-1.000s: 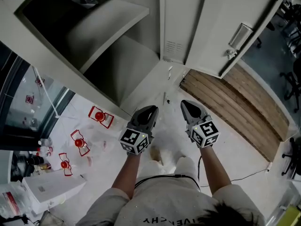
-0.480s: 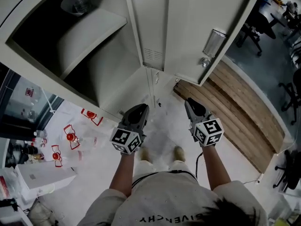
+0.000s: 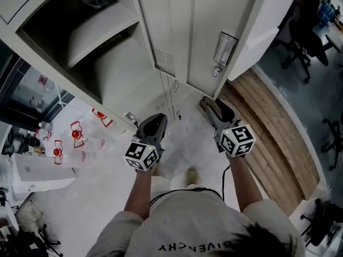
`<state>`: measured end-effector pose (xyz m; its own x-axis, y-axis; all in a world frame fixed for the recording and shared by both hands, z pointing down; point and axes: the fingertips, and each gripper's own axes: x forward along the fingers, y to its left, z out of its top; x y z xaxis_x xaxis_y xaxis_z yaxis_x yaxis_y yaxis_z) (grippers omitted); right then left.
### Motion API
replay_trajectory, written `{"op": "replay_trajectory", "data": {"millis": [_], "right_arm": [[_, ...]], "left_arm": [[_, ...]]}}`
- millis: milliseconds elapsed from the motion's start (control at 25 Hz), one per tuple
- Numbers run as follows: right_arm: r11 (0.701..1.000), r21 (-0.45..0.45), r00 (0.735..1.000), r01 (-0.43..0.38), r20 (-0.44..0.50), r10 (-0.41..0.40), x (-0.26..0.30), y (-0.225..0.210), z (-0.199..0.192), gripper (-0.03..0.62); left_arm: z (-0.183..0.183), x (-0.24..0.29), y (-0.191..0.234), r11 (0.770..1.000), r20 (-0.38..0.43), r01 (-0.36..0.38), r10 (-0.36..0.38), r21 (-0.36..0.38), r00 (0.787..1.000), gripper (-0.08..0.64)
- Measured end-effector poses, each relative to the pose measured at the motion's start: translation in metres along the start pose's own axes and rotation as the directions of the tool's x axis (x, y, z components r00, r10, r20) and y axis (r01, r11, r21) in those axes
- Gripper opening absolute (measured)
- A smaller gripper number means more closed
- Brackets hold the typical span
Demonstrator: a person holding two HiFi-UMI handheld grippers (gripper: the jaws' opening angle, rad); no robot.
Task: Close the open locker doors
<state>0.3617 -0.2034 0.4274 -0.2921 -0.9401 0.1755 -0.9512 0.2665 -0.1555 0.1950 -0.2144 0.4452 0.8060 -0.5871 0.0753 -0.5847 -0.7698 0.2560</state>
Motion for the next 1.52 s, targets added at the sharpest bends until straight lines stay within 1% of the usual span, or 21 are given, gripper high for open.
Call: {"op": "replay_trajectory", "data": {"millis": [200, 360, 520, 680, 920, 1160, 1360, 1520], "right_arm": [[0.996, -0.046, 0.997, -0.078, 0.008, 0.079, 0.003, -0.003, 0.020, 0.170], [0.990, -0.061, 0.991, -0.131, 0.014, 0.132, 0.002, 0.001, 0.031, 0.170], [0.986, -0.076, 0.988, -0.151, 0.016, 0.153, -0.003, 0.004, 0.035, 0.169], [0.982, -0.074, 0.985, -0.172, 0.020, 0.174, -0.008, 0.006, 0.038, 0.140], [0.975, -0.095, 0.979, -0.202, 0.015, 0.204, -0.011, 0.020, 0.036, 0.089], [0.965, -0.104, 0.970, -0.240, 0.014, 0.243, -0.014, 0.041, 0.032, 0.087], [0.957, -0.122, 0.964, -0.264, 0.008, 0.267, -0.015, 0.061, 0.028, 0.087], [0.955, -0.132, 0.964, -0.264, -0.001, 0.266, -0.015, 0.073, 0.024, 0.089]], "left_arm": [[0.002, -0.003, -0.014, 0.998, 0.033, -0.064, 0.065, -0.008, 0.997, 0.029], [0.004, -0.008, -0.020, 0.994, 0.043, -0.105, 0.106, -0.006, 0.994, 0.029], [0.010, -0.016, -0.020, 0.990, 0.052, -0.142, 0.142, 0.003, 0.989, 0.029], [0.019, -0.024, -0.019, 0.984, 0.066, -0.178, 0.177, 0.009, 0.982, 0.029], [0.024, -0.037, -0.015, 0.979, 0.079, -0.205, 0.203, 0.017, 0.976, 0.029], [0.023, -0.053, -0.010, 0.974, 0.073, -0.223, 0.220, 0.029, 0.973, 0.029], [0.027, -0.069, 0.006, 0.967, 0.086, -0.254, 0.251, 0.024, 0.964, 0.029], [0.035, -0.075, 0.014, 0.971, 0.097, -0.238, 0.234, 0.027, 0.967, 0.029]]}}
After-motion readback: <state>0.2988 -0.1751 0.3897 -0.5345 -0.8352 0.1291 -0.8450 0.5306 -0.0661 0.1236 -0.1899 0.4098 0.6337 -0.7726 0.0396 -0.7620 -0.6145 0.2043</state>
